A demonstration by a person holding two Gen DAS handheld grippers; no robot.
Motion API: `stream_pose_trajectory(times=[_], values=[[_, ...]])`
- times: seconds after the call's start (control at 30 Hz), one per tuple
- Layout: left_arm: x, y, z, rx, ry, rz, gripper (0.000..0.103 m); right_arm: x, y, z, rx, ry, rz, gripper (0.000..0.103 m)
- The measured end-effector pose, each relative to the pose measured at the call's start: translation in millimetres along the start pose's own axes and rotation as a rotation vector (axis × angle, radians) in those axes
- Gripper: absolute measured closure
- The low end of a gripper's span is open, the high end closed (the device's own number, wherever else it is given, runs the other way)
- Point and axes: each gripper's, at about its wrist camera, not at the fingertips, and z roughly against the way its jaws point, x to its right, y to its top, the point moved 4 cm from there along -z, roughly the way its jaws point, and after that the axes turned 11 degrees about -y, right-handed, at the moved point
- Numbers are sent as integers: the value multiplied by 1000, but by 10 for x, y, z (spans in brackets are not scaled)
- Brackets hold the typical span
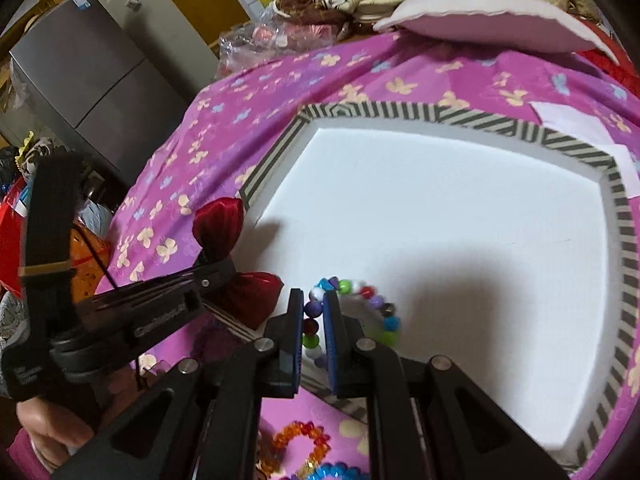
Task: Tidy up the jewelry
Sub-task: 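Carry the red bow and bracelet into the white tray and open both tools, then move the left tool back over the leopard-print bow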
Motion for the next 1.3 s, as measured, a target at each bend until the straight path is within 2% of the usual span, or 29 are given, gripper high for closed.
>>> stream_pose_trajectory(times=[0.2, 0.27, 0.43, 0.53, 0.67, 0.77, 1.07, 1.3], values=[[38, 19, -1, 9, 0, 2, 65, 37, -47, -195, -64, 33, -38, 92], [42, 19, 5, 12, -2, -1, 63, 58, -75, -182, -71, 51, -49, 88], [37, 11, 59, 23, -19, 11, 59, 156, -151, 33, -40, 63, -75, 73], [54, -10, 109, 26, -21, 14, 55, 192, -198, 183, -21, 56, -74, 70], [120, -65, 233, 45, -15, -12, 50, 223, -254, 412, 32, 7, -62, 58], [186, -109, 367, 72, -8, -49, 50, 222, -297, 557, 57, -10, -53, 54], [352, -298, 793, 151, 0, -130, 49, 216, -524, 941, 104, -46, -37, 50], [412, -533, 1054, 188, -3, -135, 49, 178, -745, 1213, 143, -83, -9, 49]])
